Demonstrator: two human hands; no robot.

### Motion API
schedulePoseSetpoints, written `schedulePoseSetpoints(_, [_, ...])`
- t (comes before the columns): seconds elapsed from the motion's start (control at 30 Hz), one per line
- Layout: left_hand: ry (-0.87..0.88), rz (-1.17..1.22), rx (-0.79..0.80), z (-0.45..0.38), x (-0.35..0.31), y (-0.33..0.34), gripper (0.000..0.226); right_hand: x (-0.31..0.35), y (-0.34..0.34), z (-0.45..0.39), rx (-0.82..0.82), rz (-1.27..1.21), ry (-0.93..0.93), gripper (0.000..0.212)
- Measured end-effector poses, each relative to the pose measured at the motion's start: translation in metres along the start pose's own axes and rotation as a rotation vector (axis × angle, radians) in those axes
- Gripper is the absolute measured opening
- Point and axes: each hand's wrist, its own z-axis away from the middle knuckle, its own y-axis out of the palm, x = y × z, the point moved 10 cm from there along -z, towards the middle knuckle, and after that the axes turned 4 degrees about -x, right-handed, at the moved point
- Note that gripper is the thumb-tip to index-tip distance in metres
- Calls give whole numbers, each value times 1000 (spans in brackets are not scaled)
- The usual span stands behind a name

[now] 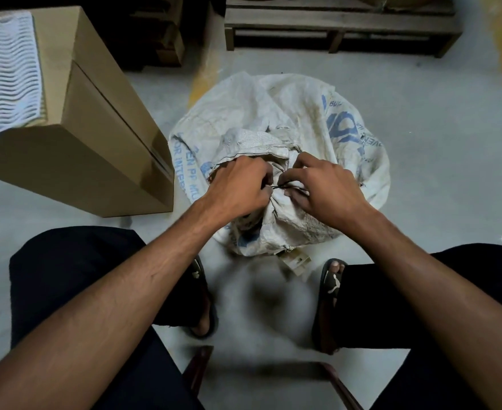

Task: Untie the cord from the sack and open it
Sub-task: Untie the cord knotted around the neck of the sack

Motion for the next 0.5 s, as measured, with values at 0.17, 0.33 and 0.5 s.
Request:
schedulePoseSetpoints(0.17, [23,-15,18,4,-4,1,18,4,1,3,1,40,7,19])
schedulePoseSetpoints(0.33, [30,7,8,10,-8,0,10,11,4,7,-4,95,-6,24])
schedulePoseSetpoints(0.5, [14,62,-30,16,-10,-6,5,14,8,11,-10,136,-29,29])
